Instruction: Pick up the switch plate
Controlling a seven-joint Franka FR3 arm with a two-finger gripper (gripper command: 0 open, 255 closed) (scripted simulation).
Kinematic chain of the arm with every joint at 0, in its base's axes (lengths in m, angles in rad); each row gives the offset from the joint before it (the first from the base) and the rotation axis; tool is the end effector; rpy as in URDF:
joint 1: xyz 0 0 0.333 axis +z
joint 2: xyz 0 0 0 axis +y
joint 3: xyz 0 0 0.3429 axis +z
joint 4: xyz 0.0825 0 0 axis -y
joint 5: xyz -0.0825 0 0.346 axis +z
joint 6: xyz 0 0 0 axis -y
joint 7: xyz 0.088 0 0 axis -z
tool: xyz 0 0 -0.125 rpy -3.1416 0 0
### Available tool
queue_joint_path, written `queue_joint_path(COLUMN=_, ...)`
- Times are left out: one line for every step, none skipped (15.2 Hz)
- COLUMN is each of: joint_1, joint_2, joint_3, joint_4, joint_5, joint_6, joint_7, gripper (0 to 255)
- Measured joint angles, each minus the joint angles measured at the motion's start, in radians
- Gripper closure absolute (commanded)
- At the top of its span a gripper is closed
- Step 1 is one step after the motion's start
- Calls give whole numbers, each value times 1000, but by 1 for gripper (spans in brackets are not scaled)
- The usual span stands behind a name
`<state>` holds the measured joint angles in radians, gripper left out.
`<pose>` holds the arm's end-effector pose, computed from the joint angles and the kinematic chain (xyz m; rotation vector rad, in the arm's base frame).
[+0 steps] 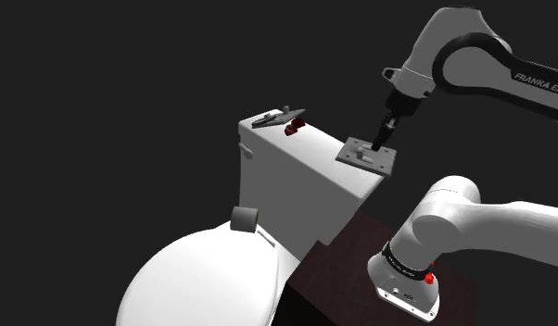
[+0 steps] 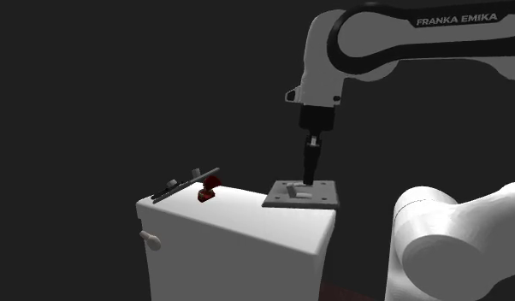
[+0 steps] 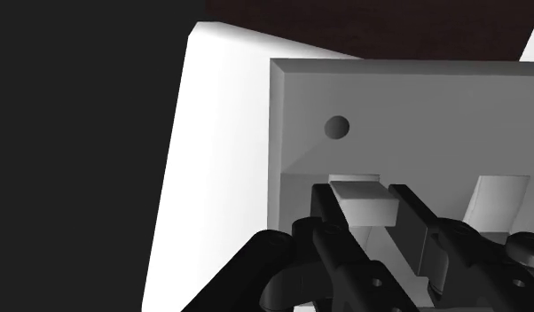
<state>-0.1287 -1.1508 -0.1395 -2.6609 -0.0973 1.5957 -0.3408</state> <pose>0.1503 -0.0663 0.5313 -3.1224 -0.2317 -0.1356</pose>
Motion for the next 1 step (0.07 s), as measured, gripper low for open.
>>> queue_joint_path(joint_1=1, joint_2=3, joint_3=1, joint_4=7, joint_5=1, joint_6=-4, joint_7=1, gripper=255)
